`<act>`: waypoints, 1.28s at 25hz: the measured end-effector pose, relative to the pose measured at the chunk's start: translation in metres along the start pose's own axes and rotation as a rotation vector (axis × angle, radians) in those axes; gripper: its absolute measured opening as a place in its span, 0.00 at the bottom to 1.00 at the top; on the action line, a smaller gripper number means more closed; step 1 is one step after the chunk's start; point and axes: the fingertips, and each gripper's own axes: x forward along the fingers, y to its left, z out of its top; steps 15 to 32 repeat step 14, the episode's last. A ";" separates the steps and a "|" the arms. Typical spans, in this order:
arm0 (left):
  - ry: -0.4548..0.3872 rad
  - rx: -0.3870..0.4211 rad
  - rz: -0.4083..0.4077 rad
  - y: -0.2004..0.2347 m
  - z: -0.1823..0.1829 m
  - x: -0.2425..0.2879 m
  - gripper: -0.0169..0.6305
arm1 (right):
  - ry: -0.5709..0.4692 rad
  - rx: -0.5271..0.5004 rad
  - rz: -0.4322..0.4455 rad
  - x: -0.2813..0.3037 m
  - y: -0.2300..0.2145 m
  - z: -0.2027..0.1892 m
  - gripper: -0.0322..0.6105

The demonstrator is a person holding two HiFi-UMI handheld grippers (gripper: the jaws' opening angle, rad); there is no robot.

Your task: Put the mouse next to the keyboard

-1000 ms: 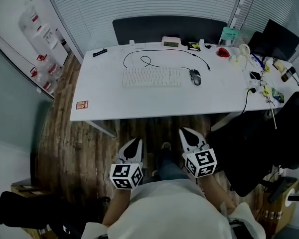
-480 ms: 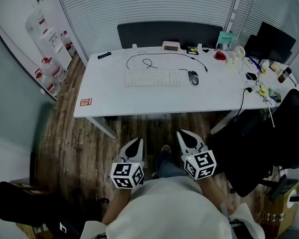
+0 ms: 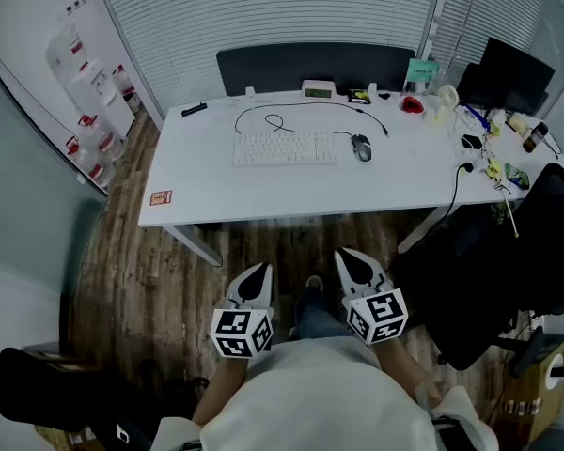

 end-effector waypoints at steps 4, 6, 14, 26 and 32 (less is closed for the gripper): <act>0.001 0.003 0.005 0.000 -0.001 0.002 0.04 | 0.007 0.007 0.000 0.002 -0.003 -0.002 0.05; 0.004 0.001 0.006 0.000 -0.002 0.002 0.04 | 0.009 0.012 0.003 0.003 -0.004 -0.002 0.05; 0.010 -0.004 0.006 0.003 -0.002 0.005 0.04 | 0.007 0.020 0.011 0.011 -0.005 0.002 0.05; 0.010 -0.004 0.006 0.003 -0.002 0.005 0.04 | 0.007 0.020 0.011 0.011 -0.005 0.002 0.05; 0.010 -0.004 0.006 0.003 -0.002 0.005 0.04 | 0.007 0.020 0.011 0.011 -0.005 0.002 0.05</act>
